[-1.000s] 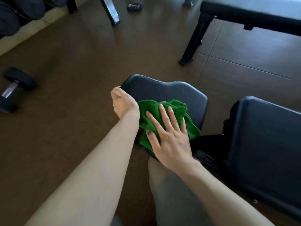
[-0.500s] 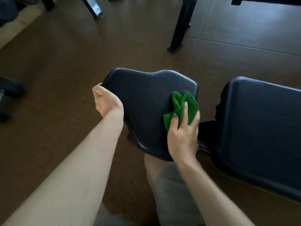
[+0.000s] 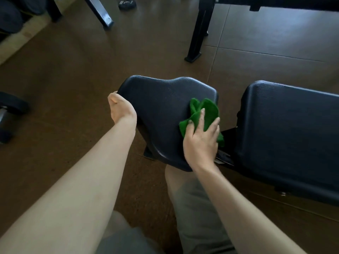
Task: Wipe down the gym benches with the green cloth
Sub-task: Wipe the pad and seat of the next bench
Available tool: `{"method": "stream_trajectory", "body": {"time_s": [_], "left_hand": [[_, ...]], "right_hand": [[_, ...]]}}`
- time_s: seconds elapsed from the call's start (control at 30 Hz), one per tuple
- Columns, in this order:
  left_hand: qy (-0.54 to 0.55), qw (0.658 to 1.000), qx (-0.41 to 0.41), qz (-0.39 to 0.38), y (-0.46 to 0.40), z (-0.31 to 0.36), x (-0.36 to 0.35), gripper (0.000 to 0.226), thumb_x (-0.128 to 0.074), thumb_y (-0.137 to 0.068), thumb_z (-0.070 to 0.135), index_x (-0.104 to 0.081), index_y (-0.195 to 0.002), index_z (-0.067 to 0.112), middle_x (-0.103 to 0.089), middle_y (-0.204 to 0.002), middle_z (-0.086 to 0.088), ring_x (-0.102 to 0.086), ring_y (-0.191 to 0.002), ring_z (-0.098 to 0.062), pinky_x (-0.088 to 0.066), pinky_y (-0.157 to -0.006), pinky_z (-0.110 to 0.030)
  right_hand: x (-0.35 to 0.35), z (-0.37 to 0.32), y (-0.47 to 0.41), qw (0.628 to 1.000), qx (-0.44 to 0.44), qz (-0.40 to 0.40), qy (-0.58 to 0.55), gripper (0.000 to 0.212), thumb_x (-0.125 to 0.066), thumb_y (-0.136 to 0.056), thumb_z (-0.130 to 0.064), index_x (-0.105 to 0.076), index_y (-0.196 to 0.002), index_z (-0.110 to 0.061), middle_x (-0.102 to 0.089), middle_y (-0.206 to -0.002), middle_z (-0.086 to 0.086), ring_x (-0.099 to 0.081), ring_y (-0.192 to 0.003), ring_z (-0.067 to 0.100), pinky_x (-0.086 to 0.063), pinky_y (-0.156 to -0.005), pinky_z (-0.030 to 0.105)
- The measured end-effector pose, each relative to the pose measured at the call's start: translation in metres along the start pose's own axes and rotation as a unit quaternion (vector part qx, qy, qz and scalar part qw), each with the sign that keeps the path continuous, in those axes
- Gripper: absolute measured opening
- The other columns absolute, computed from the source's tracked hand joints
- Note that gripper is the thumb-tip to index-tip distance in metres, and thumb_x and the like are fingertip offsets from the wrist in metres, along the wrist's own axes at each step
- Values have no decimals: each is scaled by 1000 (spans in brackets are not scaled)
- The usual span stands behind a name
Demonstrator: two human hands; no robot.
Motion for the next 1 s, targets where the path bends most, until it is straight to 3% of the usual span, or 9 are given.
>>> {"method": "stream_trajectory", "body": {"time_s": [0.13,0.2,0.33,0.43,0.57,0.73,0.8,0.93,1.0], "left_hand": [[-35,999,15,-33,3,4,7,50,-13,-108,44,-33,-153,35,-38,-157,-4,-44,-123,-25,-35,-100,-39],[-49,996,30,-65,2,5,13,52,-15,-106,49,-34,-152,36,-40,-157,-4,-45,-133,-29,-38,-106,-43],[-48,988,33,-141,0,8,32,53,-21,-105,53,-50,-144,33,-62,-130,-2,-61,-111,-21,-52,-86,-37],[9,987,40,-159,-3,0,47,55,-16,-109,51,-57,-139,29,-68,-116,4,-62,-102,-14,-49,-88,-35],[81,980,86,-160,17,-36,49,66,-12,-107,60,-49,-149,26,-60,-142,1,-58,-122,-17,-43,-101,-37],[104,975,106,-166,48,-57,37,71,-17,-102,71,-49,-151,31,-60,-143,-5,-57,-130,-27,-44,-112,-50],[114,973,101,-176,53,-50,34,76,-23,-96,78,-47,-152,33,-59,-145,-3,-57,-131,-26,-45,-111,-49],[91,975,72,-192,36,-54,16,119,-30,-58,107,-34,-157,42,-36,-164,4,-34,-150,-22,-29,-122,-52],[59,980,63,-182,45,-44,10,107,-30,-77,97,-19,-163,34,-20,-170,2,-22,-155,-24,-23,-125,-51]], "right_hand": [[-20,-2,60,971,188,-2,149,64,-5,-102,-59,6,-163,-44,12,-173,8,14,-159,31,-6,-125,60],[-25,-16,58,947,276,13,166,63,-16,-105,-59,0,-164,-43,3,-174,11,6,-160,36,-9,-123,64],[-35,-68,27,884,419,9,205,68,-42,-106,-46,-7,-164,-42,-3,-173,15,2,-158,44,-16,-120,74],[-40,-109,8,869,438,-17,230,72,-44,-107,-41,1,-163,-46,8,-173,12,11,-157,44,-8,-119,75],[-45,-152,-15,845,464,-40,261,66,-43,-106,-46,-7,-162,-47,7,-173,10,11,-158,42,-7,-119,76],[-36,-181,-43,896,407,-74,159,52,-29,-103,-63,-36,-153,-50,-15,-172,-9,1,-160,19,-1,-123,65],[-31,-160,-44,925,358,-46,121,53,-25,-105,-61,-27,-157,-50,-9,-173,-10,2,-160,16,1,-126,59],[-19,-80,-7,948,294,-39,119,56,-18,-107,-58,-3,-161,-52,7,-174,-10,14,-159,14,3,-128,54],[-14,-49,16,943,298,-49,140,57,-15,-106,-59,4,-160,-55,12,-173,-11,19,-158,14,4,-128,54]]}}
Point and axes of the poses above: each hand's wrist, its own y-axis away from the middle knuckle, its own x-axis out of the back of the hand, z = x × y, the point moved 3 cm from there along -y, towards the middle knuckle
